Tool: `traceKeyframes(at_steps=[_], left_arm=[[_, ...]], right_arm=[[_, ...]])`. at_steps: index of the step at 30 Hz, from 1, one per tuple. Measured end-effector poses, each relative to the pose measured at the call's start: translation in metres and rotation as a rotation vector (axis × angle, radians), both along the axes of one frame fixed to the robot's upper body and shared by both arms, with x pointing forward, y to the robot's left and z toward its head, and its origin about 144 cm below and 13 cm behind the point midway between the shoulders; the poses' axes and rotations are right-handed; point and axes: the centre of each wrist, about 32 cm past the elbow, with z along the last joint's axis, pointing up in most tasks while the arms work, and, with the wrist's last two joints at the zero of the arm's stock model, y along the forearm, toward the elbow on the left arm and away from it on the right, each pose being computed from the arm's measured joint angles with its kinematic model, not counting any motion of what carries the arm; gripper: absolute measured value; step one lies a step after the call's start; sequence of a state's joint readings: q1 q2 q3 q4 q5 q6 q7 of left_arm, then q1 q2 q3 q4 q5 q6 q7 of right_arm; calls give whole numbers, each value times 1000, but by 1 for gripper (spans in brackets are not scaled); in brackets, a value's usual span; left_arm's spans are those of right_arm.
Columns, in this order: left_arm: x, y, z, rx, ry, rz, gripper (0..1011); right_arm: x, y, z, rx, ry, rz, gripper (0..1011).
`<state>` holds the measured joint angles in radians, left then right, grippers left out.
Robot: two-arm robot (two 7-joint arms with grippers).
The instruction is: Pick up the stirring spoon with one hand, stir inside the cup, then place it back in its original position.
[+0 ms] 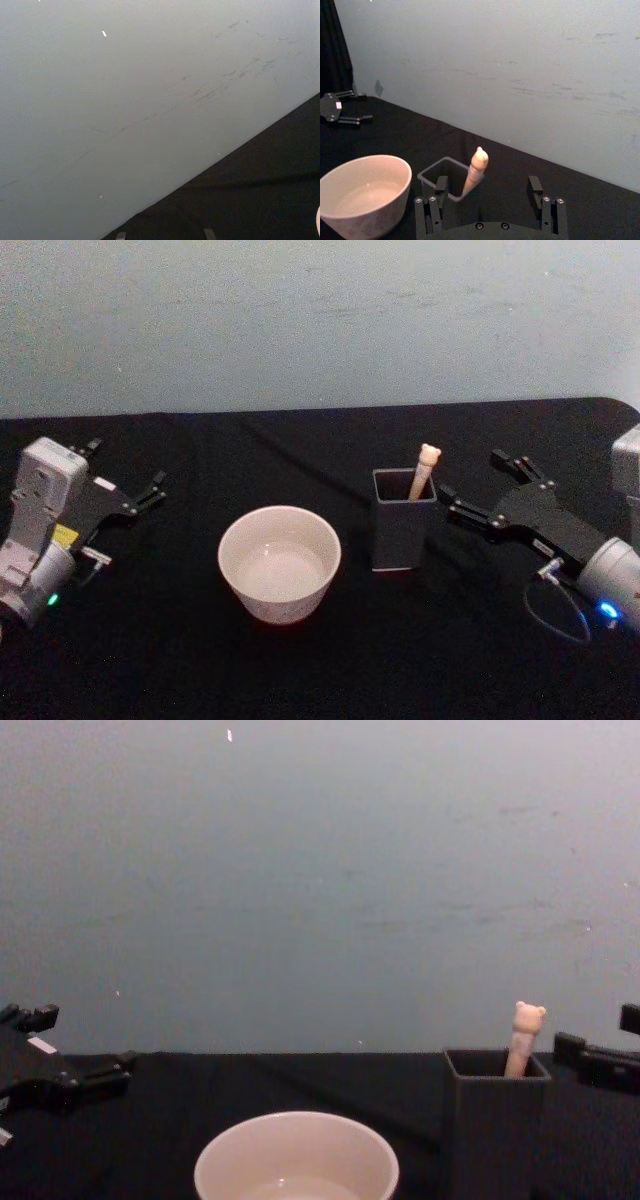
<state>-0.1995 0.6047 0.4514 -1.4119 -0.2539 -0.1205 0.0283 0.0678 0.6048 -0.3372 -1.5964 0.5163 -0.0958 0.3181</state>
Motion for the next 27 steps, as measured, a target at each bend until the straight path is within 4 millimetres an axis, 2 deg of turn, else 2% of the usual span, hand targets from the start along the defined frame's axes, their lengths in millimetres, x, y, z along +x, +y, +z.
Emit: traceKeyframes(at_steps=[16,27], left_arm=[[0,0,0,0,0,0,1001],[0,0,0,0,0,0,1001]], right_arm=[[33,19,-4,56,39,23,1002],[45,24,-6,84,67,35,1002]])
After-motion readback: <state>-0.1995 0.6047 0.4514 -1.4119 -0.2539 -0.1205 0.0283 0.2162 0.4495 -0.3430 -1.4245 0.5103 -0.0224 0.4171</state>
